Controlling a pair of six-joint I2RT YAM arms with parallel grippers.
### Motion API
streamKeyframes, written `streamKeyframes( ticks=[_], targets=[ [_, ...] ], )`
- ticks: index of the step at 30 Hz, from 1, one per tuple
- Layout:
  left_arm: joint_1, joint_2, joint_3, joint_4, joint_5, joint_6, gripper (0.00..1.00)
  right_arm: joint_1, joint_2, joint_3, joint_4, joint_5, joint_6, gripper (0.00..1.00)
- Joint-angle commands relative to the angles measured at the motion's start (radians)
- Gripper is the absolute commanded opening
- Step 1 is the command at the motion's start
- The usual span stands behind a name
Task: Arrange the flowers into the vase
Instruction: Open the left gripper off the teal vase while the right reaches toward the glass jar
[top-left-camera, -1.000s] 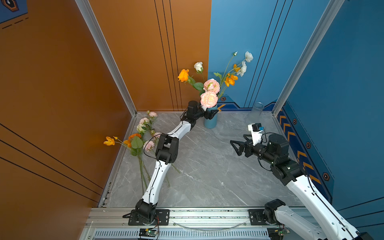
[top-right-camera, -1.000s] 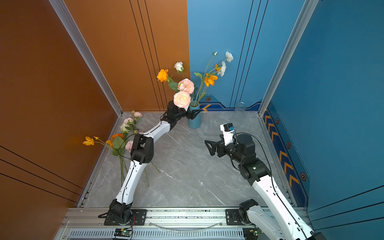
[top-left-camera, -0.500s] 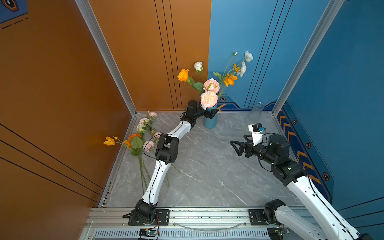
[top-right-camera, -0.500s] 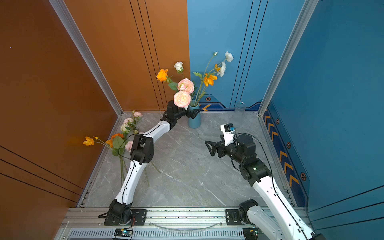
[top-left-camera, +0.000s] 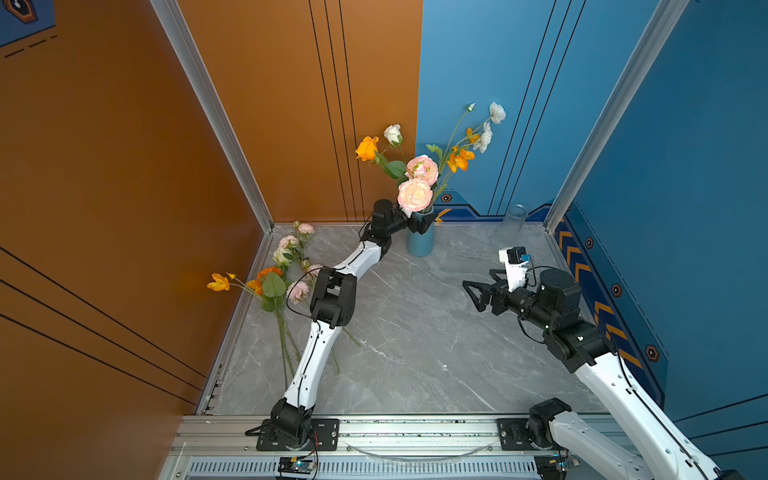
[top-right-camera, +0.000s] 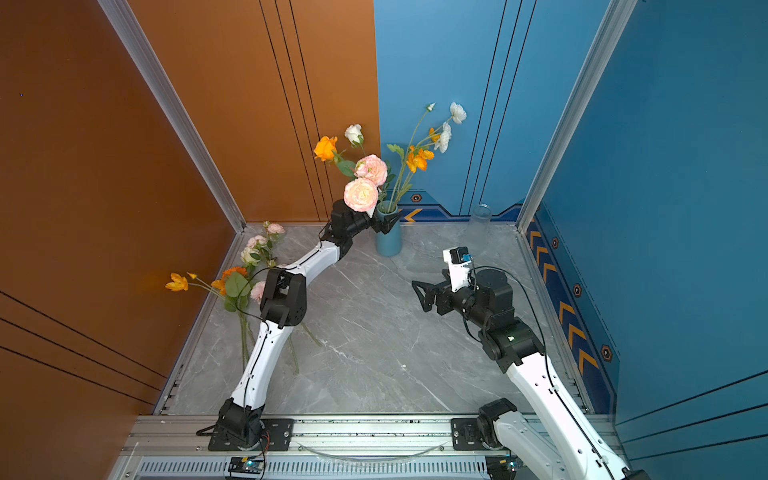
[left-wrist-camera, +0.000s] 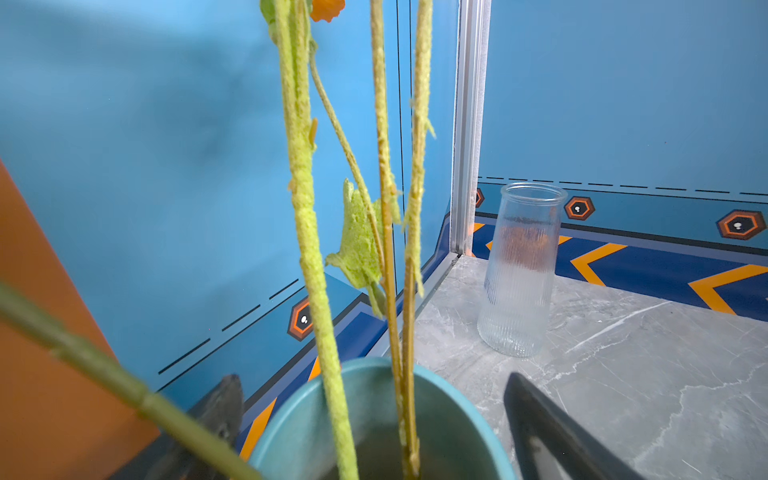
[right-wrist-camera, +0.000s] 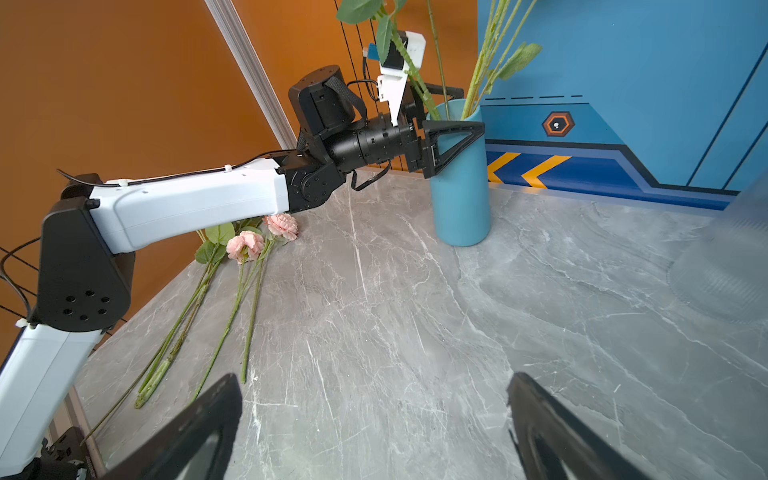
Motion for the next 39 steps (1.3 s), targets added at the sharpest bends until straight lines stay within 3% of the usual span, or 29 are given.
streamKeyframes(
  ticks=[1,23,29,39],
  targets=[
    [0.011,-0.038,-0.039,0.033,0.032,-0.012,0.98,-0.013,-0.013,-0.008,-0.03,0.009,-0.006,1.0],
    [0.021,-0.302,-0.54,0.276,-0.001,-0.044,0.98,-0.039,-0.184,-0.087,-0.102,0.016,0.027,1.0],
    [0.039,-0.36,-0.679,0.395,-0.012,-0.103,0.98,-0.141,-0.149,-0.08,-0.154,-0.054,0.106,1.0],
    [0.068,-0.602,-1.124,0.627,-0.096,-0.188,0.98,-0.295,-0.035,-0.037,-0.14,0.017,0.08,1.0]
  ],
)
